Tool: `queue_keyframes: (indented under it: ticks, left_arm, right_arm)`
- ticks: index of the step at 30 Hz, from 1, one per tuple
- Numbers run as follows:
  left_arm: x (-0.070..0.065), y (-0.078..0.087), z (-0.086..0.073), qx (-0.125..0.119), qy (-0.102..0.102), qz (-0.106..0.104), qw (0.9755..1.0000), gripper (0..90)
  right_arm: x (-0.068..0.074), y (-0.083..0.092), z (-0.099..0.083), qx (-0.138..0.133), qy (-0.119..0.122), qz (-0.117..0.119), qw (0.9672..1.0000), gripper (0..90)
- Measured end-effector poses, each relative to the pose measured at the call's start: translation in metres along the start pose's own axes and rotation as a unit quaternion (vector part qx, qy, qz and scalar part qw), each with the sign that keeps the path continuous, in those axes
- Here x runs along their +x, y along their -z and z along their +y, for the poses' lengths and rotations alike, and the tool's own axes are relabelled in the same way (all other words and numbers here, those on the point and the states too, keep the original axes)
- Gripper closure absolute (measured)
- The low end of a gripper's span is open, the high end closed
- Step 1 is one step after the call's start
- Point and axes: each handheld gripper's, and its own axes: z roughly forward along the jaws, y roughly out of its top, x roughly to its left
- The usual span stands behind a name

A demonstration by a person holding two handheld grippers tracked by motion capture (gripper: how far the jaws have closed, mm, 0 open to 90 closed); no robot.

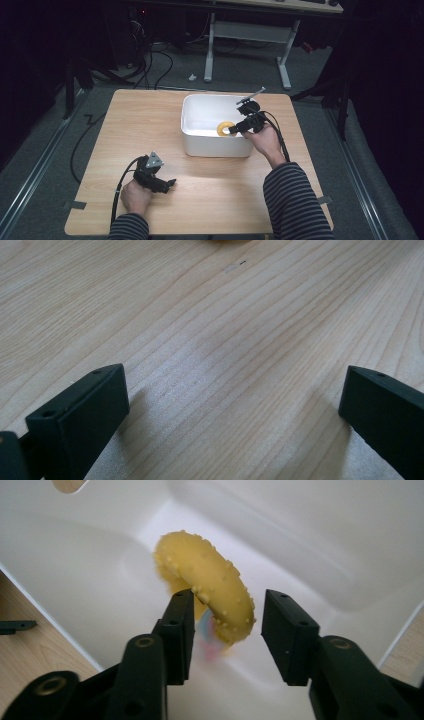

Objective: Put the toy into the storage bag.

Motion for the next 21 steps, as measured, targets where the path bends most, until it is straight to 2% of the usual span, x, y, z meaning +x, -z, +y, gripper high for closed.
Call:
queue_keyframes:
  ticks: [3, 4, 11, 12, 13, 14, 15, 16, 19, 21]
  left_arm:
    - [0.000, 0.000, 0.000, 0.000, 0.000, 0.000, 1.0000, 0.0]
    - [0.000, 0.000, 0.000, 0.000, 0.000, 0.000, 1.0000, 0.0]
    - [0.000, 0.000, 0.000, 0.000, -0.001, -0.001, 1.0000, 0.0]
    - [0.000, 0.000, 0.000, 0.000, -0.001, -0.001, 1.0000, 0.0]
    - [0.000, 0.000, 0.000, 0.000, -0.001, -0.001, 1.0000, 0.0]
    - [0.000, 0.000, 0.000, 0.000, -0.001, -0.001, 1.0000, 0.0]
    - [0.000, 0.000, 0.000, 0.000, -0.001, -0.001, 1.0000, 0.0]
    - [0.000, 0.000, 0.000, 0.000, -0.001, -0.001, 1.0000, 0.0]
    - [0.000, 0.000, 0.000, 0.000, -0.001, -0.001, 1.0000, 0.0]
    - [0.000, 0.000, 0.000, 0.000, -0.001, -0.001, 1.0000, 0.0]
  right_arm:
    - [0.000, 0.003, -0.001, -0.016, 0.007, -0.007, 0.9998, 54.4]
    - [0.000, 0.008, -0.003, -0.031, 0.000, -0.006, 0.9995, 52.5]
    - [-0.005, 0.027, -0.016, -0.062, -0.003, -0.016, 0.9979, 49.8]
    - [-0.008, 0.034, -0.023, -0.078, -0.008, -0.020, 0.9967, 49.3]
    - [-0.008, 0.034, -0.023, -0.078, -0.008, -0.020, 0.9967, 49.3]
    - [-0.012, 0.042, -0.029, -0.095, -0.011, -0.023, 0.9952, 49.0]
    - [-0.012, 0.042, -0.029, -0.095, -0.011, -0.023, 0.9952, 49.0]
    - [-0.016, 0.050, -0.036, -0.111, -0.019, -0.019, 0.9935, 48.4]
    - [-0.019, 0.057, -0.042, -0.119, -0.024, -0.021, 0.9924, 48.1]
    - [-0.024, 0.066, -0.053, -0.134, -0.028, -0.020, 0.9904, 47.5]
